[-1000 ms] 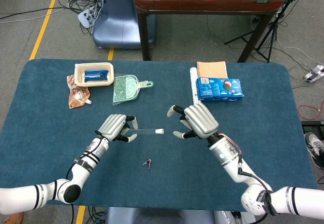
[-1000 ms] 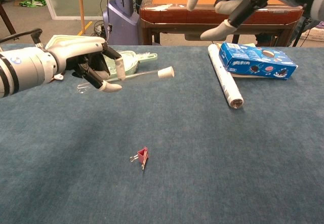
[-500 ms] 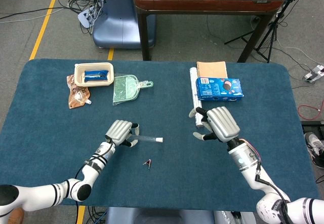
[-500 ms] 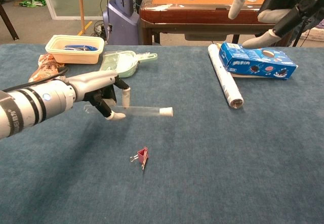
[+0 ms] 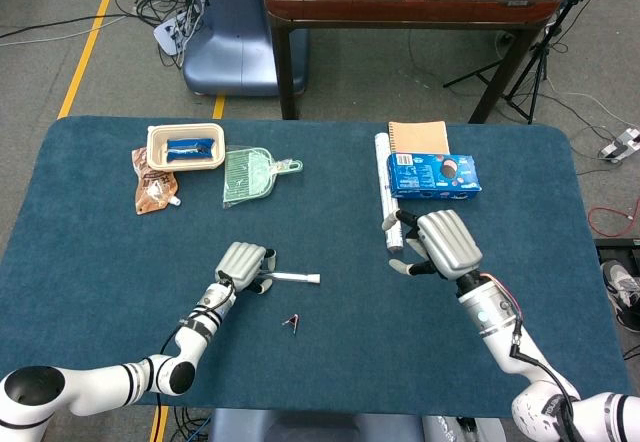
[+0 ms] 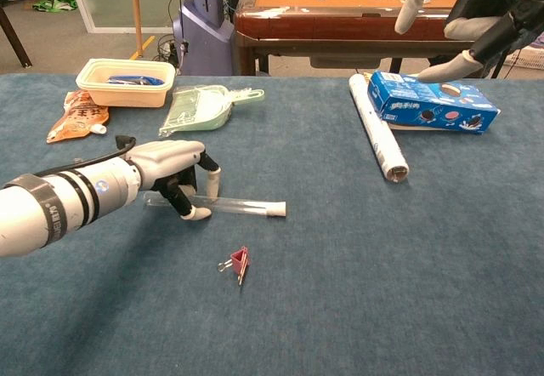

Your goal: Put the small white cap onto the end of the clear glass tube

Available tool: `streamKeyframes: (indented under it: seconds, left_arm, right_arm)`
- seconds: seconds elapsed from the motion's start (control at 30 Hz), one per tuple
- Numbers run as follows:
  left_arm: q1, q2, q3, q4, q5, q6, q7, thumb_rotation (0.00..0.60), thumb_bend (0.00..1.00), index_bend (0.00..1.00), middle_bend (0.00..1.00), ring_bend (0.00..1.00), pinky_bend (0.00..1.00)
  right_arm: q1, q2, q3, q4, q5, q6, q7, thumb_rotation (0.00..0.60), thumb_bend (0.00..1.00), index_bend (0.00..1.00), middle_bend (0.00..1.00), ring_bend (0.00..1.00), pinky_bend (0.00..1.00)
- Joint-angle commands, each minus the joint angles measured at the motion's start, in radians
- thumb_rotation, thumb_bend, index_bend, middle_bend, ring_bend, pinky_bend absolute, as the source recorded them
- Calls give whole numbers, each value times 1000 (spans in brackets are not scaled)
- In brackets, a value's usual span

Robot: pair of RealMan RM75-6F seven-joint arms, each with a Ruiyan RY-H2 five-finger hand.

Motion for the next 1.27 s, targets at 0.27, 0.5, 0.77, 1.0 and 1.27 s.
streamKeyframes:
  seconds: [0.27,0.5,0.77,1.0,1.27]
  left_arm:
    - [49,173,-18,-256,-12,56,23,600,262,164,1000,955,944]
    - [151,394,0,-466,34,181,2,600,262,176,891,798,913]
    - [341,543,65,-498,189,439,-72,600,262,192,627,542,683]
    - [483,603,126,-496,298,586,-151,600,262,192,427,372,482]
    - [604,595,182,-510,416,718,-146,600,262,192,405,347,432]
  right_arm:
    - [-28,46,-9,13,16,-3,-15,600,0,420,989,1000,1000]
    - [-103,155,-67,-6,68,8,-68,600,49,420,888,982,1000]
    - [-218,196,-125,-4,40,106,-68,600,145,413,488,471,663]
    - [-313,133,-153,52,-70,253,-66,600,187,337,219,108,317]
    - [-387,122,-172,21,-93,323,-100,600,190,338,219,107,317]
